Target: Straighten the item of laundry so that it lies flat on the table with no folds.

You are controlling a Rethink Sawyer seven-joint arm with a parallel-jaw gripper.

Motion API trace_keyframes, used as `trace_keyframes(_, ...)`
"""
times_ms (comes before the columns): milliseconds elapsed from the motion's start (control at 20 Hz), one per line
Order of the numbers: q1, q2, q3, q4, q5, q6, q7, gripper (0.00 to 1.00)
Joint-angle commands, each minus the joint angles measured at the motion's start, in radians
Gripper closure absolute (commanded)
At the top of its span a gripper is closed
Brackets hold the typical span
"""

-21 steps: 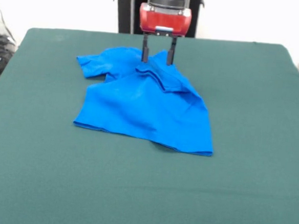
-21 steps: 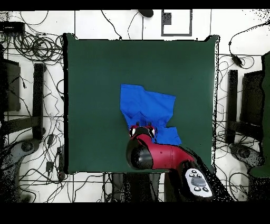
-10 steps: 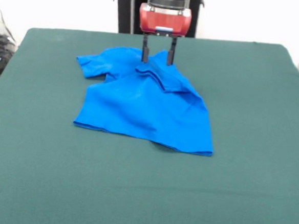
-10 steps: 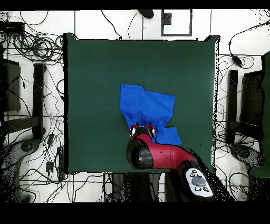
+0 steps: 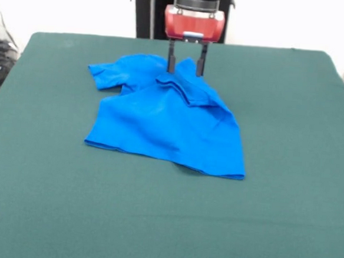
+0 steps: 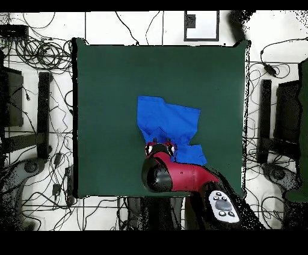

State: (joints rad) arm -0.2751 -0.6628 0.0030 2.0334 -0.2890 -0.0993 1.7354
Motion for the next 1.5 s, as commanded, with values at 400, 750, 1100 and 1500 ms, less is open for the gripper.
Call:
trace_keyframes(400,-0.014,0.067,0.09,-0.018,0.015,0.053,0.138,0.0)
trace_keyframes(750,-0.063,0.079,0.113,-0.018,-0.018,0.042,0.115,0.0)
trace_keyframes(1100,-0.084,0.101,0.124,-0.025,-0.034,0.025,0.105,0.0)
trace_keyframes(1500,-0.068,0.132,0.112,-0.045,-0.036,0.001,0.109,0.0)
